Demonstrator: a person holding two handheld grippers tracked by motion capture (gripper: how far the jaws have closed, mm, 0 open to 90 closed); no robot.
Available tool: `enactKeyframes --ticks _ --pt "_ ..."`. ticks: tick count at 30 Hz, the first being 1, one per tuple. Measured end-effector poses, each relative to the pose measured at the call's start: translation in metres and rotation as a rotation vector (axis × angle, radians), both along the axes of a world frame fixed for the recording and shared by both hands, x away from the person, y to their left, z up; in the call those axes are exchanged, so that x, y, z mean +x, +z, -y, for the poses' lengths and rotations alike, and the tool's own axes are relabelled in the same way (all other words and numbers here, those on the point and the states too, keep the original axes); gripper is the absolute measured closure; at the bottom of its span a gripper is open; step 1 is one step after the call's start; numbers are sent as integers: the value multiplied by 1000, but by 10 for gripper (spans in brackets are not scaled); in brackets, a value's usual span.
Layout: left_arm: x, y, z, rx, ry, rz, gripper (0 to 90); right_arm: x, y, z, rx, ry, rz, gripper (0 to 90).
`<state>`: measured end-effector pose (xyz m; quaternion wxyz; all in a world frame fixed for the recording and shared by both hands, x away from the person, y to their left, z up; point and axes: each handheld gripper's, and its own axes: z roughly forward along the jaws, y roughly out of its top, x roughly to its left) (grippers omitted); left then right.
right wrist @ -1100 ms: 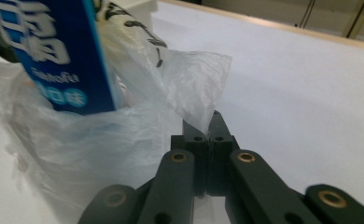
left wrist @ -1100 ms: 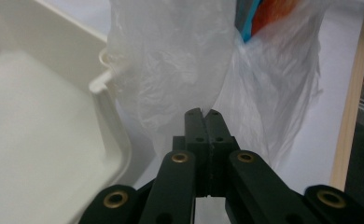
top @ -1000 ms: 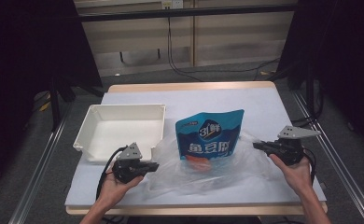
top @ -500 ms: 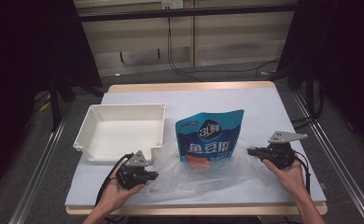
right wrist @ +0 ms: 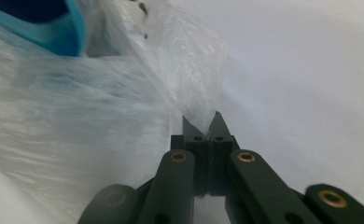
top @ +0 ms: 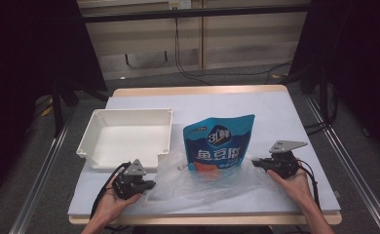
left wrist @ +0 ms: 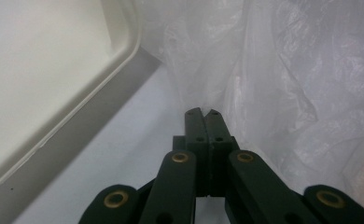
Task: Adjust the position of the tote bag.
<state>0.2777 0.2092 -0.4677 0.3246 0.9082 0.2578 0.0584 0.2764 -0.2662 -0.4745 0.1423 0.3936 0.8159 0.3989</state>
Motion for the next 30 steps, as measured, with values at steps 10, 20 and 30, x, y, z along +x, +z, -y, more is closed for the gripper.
enactKeyframes --ticks 10,20,30 --pt "6 -1 -9 1 26 10 900 0 -8 16 -112 -66 -4 900" --pt "-5 25 -8 -192 28 41 827 -13 16 10 -24 -51 75 586" --pt "-13 63 -14 -314 20 132 759 -28 48 10 53 -48 173 587"
